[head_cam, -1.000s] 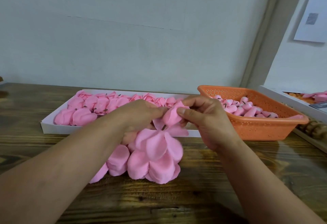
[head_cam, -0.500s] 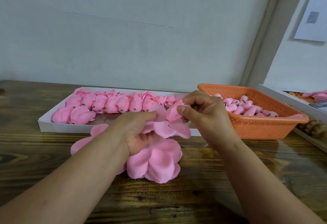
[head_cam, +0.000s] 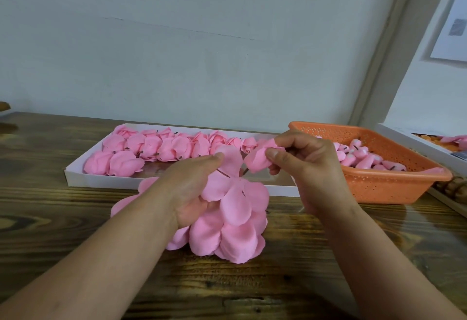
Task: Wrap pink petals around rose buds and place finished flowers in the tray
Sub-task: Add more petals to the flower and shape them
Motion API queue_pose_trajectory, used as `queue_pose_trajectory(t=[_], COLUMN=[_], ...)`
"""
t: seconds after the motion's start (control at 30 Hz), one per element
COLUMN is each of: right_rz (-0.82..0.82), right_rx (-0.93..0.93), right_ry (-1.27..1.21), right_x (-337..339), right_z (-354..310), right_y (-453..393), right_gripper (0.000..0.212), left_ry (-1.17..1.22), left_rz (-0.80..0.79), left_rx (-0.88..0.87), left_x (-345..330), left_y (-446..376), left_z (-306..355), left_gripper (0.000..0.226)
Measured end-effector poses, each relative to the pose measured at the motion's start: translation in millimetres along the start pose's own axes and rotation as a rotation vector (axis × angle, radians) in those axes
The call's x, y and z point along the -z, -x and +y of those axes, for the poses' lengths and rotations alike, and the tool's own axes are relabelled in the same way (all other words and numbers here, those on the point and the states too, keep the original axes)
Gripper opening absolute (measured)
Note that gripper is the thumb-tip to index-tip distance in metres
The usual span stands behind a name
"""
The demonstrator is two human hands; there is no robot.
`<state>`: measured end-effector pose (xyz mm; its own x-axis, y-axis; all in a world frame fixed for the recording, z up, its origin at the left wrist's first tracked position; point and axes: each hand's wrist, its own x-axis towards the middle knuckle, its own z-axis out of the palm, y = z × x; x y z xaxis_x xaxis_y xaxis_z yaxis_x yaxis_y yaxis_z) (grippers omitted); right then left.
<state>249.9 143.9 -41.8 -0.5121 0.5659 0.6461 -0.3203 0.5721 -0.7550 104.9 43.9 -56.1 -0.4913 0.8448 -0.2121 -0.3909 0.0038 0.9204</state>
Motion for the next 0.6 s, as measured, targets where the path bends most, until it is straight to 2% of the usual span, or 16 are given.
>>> queue_pose_trajectory(t=[0.1,0.17,0.6], right_rz=[-0.043,-0.098,-0.168], right_rx=[-0.012,-0.008,-0.053], right_ry=[-0.096,-0.068,0.176], right_x=[-0.1,0.0,-3.6], right_z=[-0.4,0.7,-1.5], right_y=[0.5,1.1,4.8], right_gripper=[0.008,0.004,0.023], left_ry=[-0.013,-0.024,-0.171], left_rz=[0.021,0.031,-0.001], left_rx=[-0.019,-0.029,-0.091], left_x=[-1.3,-2.0,-1.3], left_y=[1.9,1.6,4.1], left_z=[0.3,-0.4,-1.9], left_gripper=[0.024,0.019,0.018])
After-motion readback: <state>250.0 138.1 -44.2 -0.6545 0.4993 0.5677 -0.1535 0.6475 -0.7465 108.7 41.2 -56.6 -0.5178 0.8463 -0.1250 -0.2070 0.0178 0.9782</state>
